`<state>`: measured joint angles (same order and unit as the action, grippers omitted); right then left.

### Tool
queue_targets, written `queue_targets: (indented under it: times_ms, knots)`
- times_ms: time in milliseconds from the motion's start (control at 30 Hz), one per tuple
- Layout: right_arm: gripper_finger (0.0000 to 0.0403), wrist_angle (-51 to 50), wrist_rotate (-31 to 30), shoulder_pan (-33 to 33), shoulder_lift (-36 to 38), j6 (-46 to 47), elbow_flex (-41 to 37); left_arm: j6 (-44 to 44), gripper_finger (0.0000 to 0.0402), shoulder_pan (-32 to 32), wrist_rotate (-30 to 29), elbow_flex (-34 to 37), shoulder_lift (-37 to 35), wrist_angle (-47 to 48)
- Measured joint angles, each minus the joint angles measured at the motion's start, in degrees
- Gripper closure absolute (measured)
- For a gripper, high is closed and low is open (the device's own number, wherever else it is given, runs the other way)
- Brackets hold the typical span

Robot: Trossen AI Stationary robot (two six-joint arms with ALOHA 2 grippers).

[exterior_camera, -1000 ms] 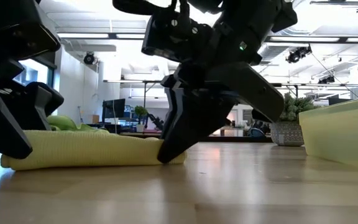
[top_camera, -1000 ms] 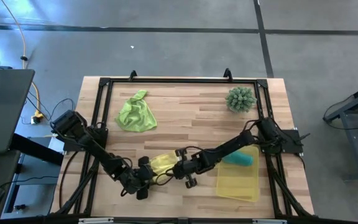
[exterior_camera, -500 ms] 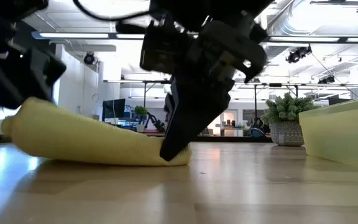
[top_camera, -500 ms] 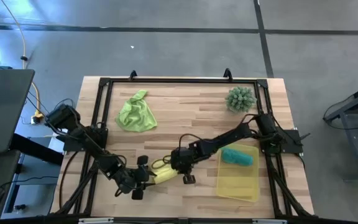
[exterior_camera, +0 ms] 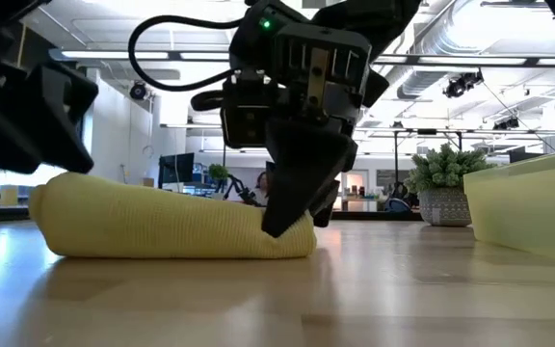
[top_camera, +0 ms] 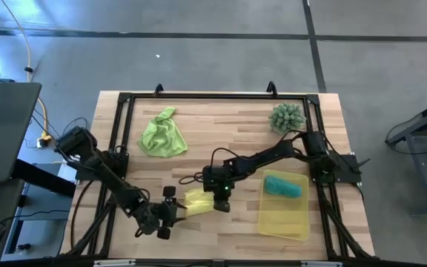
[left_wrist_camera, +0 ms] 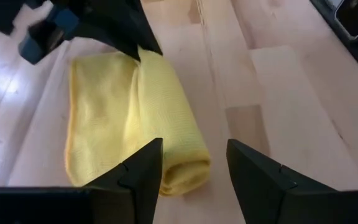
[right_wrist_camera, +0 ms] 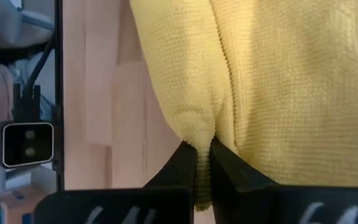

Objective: Roll microfiber towels into tight, uniform cylinder then place into a basket
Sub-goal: Roll the yellow microfiber cloth

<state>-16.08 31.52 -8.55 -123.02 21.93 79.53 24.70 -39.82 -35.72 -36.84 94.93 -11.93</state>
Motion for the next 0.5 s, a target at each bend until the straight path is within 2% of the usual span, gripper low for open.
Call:
queue_targets:
  times_ms: [267,500]
  knots:
    - [0.0402,0.1,-0.4,0.2,0.1,1.2,0.0,-4.1,0.0233,0.5,-2.6,0.0,5.9,-6.1]
    - [0.0388,0.3,-1.1,0.2,0.1,1.2,0.1,1.6,0.0233,1.9,-1.8,0.0,9.1,-6.1]
